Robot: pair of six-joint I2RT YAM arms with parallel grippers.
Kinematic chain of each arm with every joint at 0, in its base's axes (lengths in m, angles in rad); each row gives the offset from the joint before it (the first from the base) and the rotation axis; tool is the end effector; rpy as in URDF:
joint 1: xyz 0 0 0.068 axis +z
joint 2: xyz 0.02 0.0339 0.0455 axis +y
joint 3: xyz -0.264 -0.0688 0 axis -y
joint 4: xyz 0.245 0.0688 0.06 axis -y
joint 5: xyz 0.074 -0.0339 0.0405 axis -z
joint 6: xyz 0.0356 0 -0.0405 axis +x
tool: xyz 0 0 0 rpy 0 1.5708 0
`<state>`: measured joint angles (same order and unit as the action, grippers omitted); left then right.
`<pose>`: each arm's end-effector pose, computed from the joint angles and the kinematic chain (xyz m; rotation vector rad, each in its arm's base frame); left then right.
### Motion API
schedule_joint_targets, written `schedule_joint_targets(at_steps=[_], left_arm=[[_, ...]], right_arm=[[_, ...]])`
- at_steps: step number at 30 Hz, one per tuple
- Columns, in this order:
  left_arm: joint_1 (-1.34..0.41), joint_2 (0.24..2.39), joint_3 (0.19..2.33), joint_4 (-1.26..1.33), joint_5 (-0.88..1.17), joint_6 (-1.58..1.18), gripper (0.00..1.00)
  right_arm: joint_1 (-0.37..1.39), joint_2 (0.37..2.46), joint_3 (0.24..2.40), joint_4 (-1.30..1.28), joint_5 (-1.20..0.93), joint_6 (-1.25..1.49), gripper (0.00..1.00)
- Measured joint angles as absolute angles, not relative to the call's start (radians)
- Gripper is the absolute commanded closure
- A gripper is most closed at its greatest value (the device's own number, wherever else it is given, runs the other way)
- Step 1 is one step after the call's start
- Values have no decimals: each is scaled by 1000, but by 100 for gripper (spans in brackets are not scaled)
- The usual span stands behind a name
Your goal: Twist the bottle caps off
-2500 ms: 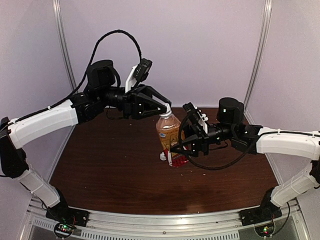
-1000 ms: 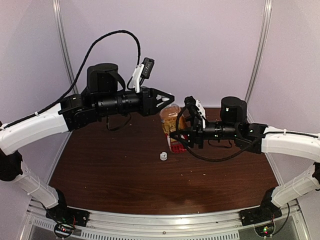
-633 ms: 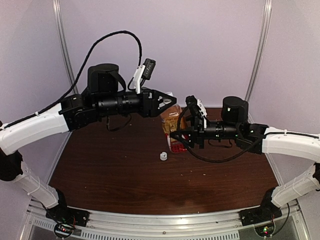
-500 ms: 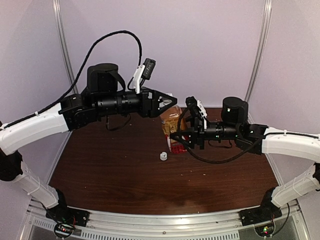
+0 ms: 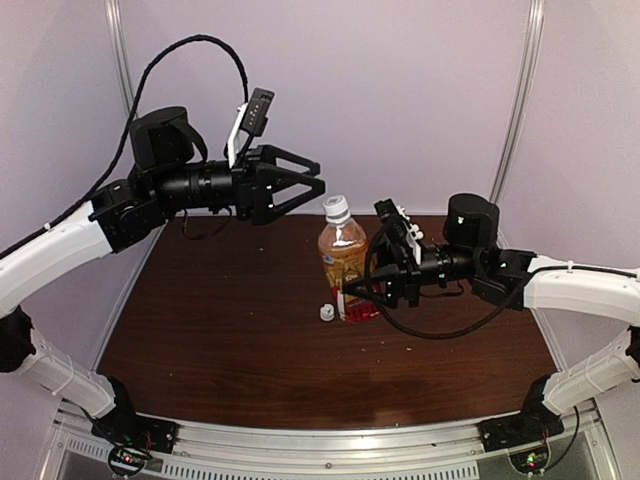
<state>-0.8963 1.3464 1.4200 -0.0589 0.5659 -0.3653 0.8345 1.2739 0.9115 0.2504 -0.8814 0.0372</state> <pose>0.1757 -0.2503 0.4503 0.9172 1.4879 -1.3970 0.1738 0.2327 0.3244 -1.3175 1.2857 1.3654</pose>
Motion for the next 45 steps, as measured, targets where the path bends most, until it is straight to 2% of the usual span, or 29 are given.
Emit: schedule_joint_targets(at_steps=[7,13,19,35,45], left_arm=[[-887,1378,1412,36,828,-335,17],[-887,1439,1412,89,941,-330,22],[-887,1472,1412,121,992,-332,39],[-887,1491,1412,173,1029,-354,65],[-883,1489,1412,170,987,-377,72]], right_arm=[[834,1303,912,324,-1016,97,69],[834,1322,912,363,-1072,137,69],[835,1323,912,379,-1089,147,69],[837,1323,912,377,-1097,136,69],[838,1323,912,344,-1081,118,69]])
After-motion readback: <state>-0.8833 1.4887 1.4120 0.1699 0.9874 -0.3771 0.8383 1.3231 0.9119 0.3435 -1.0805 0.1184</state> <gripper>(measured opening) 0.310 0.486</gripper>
